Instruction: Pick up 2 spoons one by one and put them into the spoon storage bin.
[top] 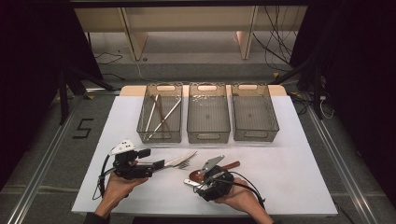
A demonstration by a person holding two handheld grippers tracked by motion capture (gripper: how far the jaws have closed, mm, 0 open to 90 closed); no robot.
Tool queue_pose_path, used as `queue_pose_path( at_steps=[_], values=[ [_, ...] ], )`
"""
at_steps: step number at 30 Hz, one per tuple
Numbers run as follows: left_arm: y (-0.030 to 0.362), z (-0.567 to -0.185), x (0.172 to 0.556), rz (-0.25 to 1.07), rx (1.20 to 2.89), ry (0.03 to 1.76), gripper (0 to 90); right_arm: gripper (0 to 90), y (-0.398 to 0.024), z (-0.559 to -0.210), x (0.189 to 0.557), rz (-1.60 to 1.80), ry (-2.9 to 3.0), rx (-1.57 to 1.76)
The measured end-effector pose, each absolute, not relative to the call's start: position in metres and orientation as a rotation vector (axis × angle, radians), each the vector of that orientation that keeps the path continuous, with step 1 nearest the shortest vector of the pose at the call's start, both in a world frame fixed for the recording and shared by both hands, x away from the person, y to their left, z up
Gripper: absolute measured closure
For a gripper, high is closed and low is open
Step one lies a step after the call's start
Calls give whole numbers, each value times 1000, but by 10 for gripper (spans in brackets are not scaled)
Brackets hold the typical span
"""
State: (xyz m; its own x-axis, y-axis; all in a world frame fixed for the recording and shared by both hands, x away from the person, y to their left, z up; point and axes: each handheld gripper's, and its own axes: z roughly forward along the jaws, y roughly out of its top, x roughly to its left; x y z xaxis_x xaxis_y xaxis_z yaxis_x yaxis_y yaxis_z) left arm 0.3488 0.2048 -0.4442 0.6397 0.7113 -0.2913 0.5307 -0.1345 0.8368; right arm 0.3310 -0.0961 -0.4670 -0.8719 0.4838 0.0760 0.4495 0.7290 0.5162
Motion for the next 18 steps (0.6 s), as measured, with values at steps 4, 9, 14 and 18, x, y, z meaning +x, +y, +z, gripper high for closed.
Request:
queue_pose_path(
  at_steps=[4,9,14,18],
  values=[
    [205,-446,349,206,1799,1006,178,558,-92,-470,333,817,2876,750],
    [204,-447,348,205,1800,1002,179,625,-89,-472,331,783,2879,718],
    [204,-448,348,200,1805,1001,181,685,-87,-470,330,756,2880,684],
    [204,-447,348,200,1800,1001,183,704,-84,-469,330,726,2895,648]
  ],
)
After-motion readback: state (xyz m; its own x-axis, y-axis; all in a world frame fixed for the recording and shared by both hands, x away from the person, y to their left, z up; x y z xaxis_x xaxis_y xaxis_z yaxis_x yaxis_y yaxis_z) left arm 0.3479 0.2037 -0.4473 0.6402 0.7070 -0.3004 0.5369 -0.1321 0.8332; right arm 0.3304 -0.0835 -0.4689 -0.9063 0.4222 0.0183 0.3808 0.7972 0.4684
